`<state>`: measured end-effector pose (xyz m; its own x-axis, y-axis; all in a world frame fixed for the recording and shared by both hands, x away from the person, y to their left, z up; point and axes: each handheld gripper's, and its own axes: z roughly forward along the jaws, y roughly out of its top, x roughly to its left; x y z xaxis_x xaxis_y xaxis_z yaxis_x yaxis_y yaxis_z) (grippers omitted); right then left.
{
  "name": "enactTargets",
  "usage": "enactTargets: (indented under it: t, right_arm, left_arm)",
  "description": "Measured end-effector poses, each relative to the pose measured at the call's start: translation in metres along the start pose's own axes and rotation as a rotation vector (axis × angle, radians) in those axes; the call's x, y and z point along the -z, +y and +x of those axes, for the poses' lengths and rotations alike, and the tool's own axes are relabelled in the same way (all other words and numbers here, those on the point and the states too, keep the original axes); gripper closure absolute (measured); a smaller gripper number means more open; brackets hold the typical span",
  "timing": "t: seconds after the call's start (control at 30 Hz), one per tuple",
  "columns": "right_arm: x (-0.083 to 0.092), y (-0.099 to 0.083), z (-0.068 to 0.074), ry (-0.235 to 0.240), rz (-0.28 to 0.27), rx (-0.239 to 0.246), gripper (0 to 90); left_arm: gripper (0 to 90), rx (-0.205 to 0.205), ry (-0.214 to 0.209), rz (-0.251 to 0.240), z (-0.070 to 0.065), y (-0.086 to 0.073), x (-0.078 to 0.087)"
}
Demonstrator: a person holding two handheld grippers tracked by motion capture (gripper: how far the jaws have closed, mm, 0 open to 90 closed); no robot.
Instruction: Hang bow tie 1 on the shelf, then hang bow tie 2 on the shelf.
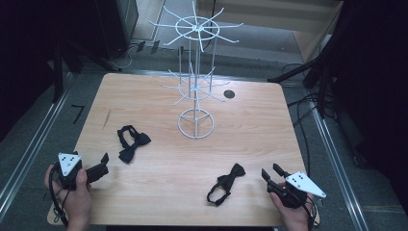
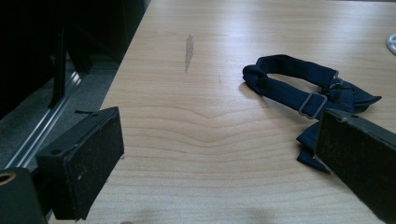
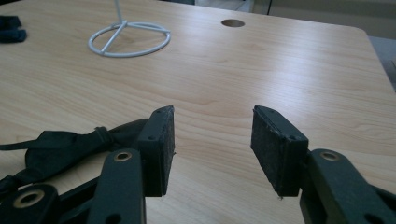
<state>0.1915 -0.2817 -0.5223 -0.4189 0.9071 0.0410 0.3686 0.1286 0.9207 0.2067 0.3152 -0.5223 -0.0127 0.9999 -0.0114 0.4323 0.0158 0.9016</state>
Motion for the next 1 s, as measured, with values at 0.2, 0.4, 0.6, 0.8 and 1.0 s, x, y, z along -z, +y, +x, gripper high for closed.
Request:
enactTargets:
  t: [0.2,0.4,0.6,0.8,1.0]
  right_arm:
    - [-0.006,0.001,0.014,0.037,0.022,0.037,50.4]
    - [-0.011,0.001,0.026,0.073,0.037,0.054,50.2]
    - [-0.014,0.001,0.032,0.089,0.044,0.057,50.1]
    - [-0.018,0.001,0.039,0.106,0.060,0.068,50.1]
    - [-0.022,0.001,0.046,0.117,0.077,0.069,50.1]
  left_arm:
    - [2.3,0.005,0.000,0.003,0.001,0.000,0.000]
    - [2.2,0.006,0.000,0.002,0.001,0.000,0.000]
    - [2.2,0.006,0.002,0.003,0.001,0.000,0.000]
    - [2.2,0.003,0.005,0.003,0.000,0.000,0.000]
    - [2.2,-0.001,0.005,0.004,-0.001,0.000,-0.001]
